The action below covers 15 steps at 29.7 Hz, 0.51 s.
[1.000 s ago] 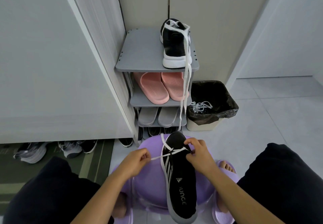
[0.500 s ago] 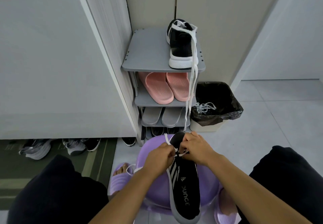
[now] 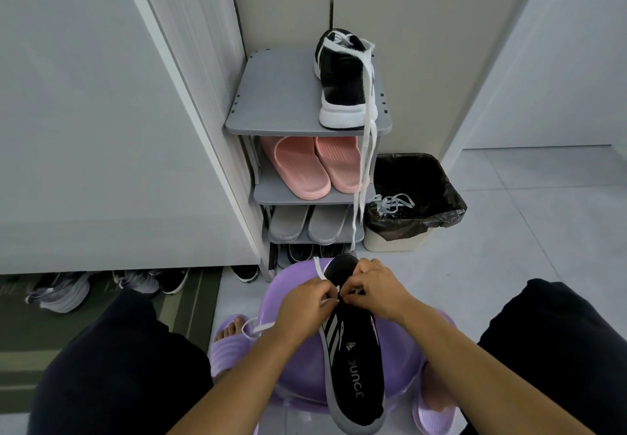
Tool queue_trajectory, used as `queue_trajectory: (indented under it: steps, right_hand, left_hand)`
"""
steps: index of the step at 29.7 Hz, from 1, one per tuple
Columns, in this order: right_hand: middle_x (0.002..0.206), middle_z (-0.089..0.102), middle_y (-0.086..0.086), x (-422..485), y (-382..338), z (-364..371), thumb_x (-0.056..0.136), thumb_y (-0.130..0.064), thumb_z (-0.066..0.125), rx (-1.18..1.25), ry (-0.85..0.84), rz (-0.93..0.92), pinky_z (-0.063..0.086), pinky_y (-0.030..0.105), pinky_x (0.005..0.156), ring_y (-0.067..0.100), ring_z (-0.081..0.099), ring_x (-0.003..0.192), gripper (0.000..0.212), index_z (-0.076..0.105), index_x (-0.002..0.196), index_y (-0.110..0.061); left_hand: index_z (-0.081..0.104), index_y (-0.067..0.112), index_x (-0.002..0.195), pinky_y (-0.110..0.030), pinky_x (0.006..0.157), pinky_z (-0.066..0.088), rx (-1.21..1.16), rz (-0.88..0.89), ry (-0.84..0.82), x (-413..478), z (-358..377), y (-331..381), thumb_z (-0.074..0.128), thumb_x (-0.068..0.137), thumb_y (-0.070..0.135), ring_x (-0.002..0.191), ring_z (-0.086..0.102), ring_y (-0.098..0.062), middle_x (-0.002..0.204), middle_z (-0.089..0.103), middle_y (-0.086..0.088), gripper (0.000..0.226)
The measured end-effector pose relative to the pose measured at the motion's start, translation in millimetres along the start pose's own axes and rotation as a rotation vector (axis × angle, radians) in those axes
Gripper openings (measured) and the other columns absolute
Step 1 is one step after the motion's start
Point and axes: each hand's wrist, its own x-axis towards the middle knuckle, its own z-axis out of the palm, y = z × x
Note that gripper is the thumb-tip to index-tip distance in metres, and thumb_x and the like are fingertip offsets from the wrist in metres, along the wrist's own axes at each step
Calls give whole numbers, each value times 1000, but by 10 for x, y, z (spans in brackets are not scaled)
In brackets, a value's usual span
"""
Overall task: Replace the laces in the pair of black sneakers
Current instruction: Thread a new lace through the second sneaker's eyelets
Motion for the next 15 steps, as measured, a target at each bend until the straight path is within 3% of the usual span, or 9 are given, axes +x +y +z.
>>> queue_trajectory:
  steps: [2,4,7,9,12,15]
  right_hand:
    - [86,36,-11,4,22,-1,84,-35,63,5,-25,12,30,25,90,11,37,97,21,70,103,-29]
    - [80,32,-15,15,13,-3,85,-36,61,1,-36,24,27,26,89,11,36,97,20,70,102,-29]
    - [87,38,-9,44,-37,5,89,-35,56,48,-70,85,27,30,93,19,41,109,21,70,100,-23]
    - [99,45,-1,84,-59,-17,90,-34,52,22,-143,126,27,34,98,23,41,114,24,69,101,-21]
    - [106,45,6,139,-72,-76,91,-33,50,-38,-249,152,27,37,97,27,39,116,27,69,101,-17]
    - [117,47,10,164,-116,-93,93,-33,46,-123,-283,165,26,38,96,29,38,117,30,68,104,-15]
  left_hand:
    - [63,12,93,-27,70,40,14,-33,-16,13,8,6,54,88,18,85,56,-16,93,62,2,12]
    - [59,13,80,-26,63,40,-122,-153,-34,21,6,33,55,85,15,71,53,-15,75,58,4,7]
    - [46,13,57,-16,37,26,-712,-595,-86,48,-27,119,53,83,2,37,32,-7,44,37,5,29]
    - [46,10,52,-16,32,21,-965,-744,-129,46,-38,146,53,81,1,28,25,-5,34,32,5,32]
    - [54,11,57,-18,46,32,-821,-645,-83,70,-16,120,69,67,15,43,38,-10,45,43,2,19]
    - [53,19,59,-15,47,31,-554,-443,-40,83,46,51,65,80,11,51,38,-7,55,46,5,26]
